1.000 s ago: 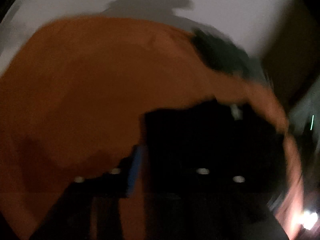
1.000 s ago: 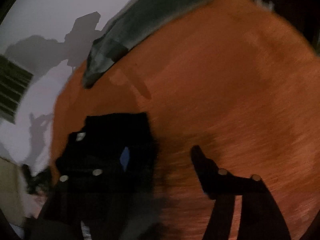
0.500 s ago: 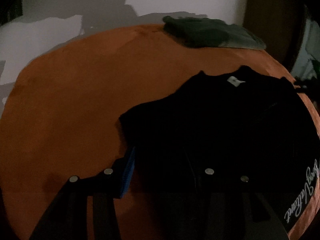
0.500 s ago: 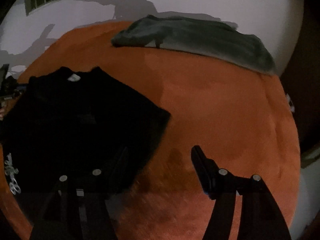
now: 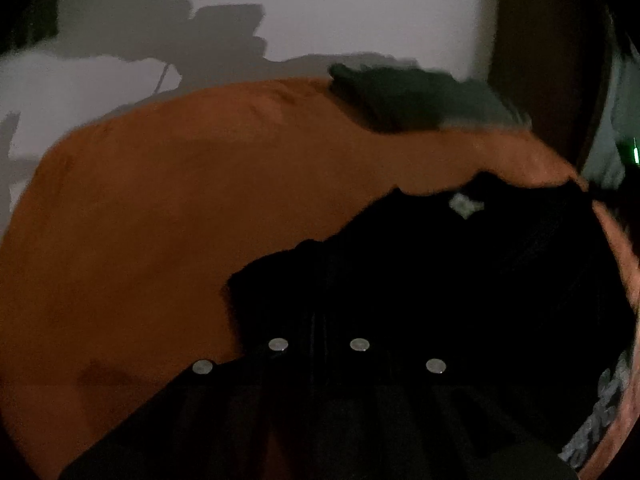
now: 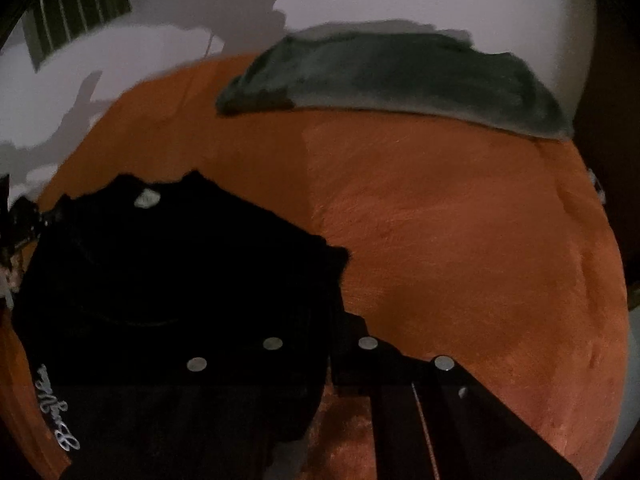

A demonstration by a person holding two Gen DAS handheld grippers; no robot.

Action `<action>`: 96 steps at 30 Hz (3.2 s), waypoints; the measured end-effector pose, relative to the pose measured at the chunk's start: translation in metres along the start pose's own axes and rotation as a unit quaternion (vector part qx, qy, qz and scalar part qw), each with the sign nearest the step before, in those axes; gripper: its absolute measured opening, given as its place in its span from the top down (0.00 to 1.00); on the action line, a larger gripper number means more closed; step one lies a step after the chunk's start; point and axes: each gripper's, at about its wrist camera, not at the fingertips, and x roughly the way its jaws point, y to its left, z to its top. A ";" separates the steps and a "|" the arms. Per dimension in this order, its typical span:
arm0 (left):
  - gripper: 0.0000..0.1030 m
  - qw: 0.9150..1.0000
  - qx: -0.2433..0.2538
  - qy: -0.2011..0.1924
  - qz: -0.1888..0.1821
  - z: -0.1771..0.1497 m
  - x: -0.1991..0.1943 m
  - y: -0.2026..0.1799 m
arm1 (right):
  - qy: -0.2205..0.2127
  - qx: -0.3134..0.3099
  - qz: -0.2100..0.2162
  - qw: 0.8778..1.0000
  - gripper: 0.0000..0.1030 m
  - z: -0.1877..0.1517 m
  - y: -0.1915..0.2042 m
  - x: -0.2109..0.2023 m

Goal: Fold clothes

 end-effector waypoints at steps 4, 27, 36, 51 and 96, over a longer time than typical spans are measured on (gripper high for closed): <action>0.97 0.999 -0.040 -0.020 -0.009 0.006 -0.010 0.018 | -0.049 0.022 0.004 0.999 0.96 -0.004 -0.003 -0.025; 0.54 0.981 -0.096 0.121 0.119 0.058 0.051 0.033 | -0.008 0.120 -0.025 0.992 1.00 0.054 -0.011 0.030; 0.53 0.974 -0.173 0.119 0.088 0.042 0.049 0.054 | 0.012 0.138 0.012 0.990 0.18 0.050 -0.005 0.047; 0.96 0.982 -0.151 0.101 0.053 0.049 0.085 0.029 | -0.058 0.184 -0.015 0.981 0.98 0.044 -0.007 0.021; 0.52 0.898 -0.420 0.067 -0.110 -0.145 -0.042 -0.032 | -0.012 0.435 0.158 0.886 0.32 -0.206 0.034 -0.078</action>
